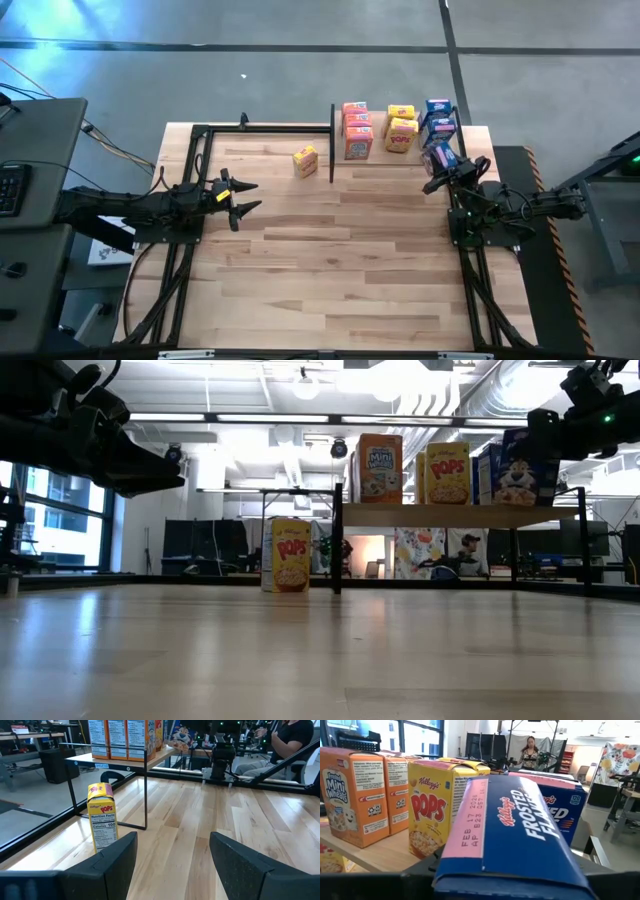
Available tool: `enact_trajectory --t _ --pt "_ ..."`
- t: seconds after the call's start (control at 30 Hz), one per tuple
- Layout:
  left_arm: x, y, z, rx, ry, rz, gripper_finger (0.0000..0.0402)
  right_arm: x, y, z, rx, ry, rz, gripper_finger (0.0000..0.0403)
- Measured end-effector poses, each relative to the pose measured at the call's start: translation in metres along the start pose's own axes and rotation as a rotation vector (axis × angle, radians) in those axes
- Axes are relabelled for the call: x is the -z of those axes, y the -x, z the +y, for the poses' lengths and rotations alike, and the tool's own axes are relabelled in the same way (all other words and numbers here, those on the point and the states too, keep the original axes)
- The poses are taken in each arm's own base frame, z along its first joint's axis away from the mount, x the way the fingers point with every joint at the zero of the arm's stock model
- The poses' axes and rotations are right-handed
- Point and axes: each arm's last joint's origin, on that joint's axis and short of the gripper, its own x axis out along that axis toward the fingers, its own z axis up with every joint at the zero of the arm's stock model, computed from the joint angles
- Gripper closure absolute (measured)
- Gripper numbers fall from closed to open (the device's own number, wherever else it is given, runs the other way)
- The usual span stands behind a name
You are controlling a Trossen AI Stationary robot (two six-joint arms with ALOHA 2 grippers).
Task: Stack cereal on shelf
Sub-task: Put the blue cereal box on the shelf aligned with the other blue cereal boxes
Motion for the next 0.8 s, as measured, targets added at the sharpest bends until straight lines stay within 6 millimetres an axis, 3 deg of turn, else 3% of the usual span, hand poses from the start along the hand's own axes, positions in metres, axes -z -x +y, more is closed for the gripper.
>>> enact_trajectory --t 0.2,0.4,0.6,0.8 --pt "0.000 0.000 0.000 0.000 0.000 0.000 0.0163 0.000 0.000 0.001 -0.025 -0.016 -0.005 0.0258" --pt "0.000 0.000 0.000 0.000 0.000 0.000 0.0163 -0.003 0.000 0.002 -0.084 -0.053 -0.028 0.0255" --pt "0.000 0.000 0.000 0.000 0.000 0.000 0.0163 0.000 0.003 0.009 -0.281 -0.121 -0.022 0.0255" --pt "0.000 0.000 0.000 0.000 0.000 0.000 0.0163 0.017 0.005 0.023 -0.480 -0.104 0.108 0.0256"
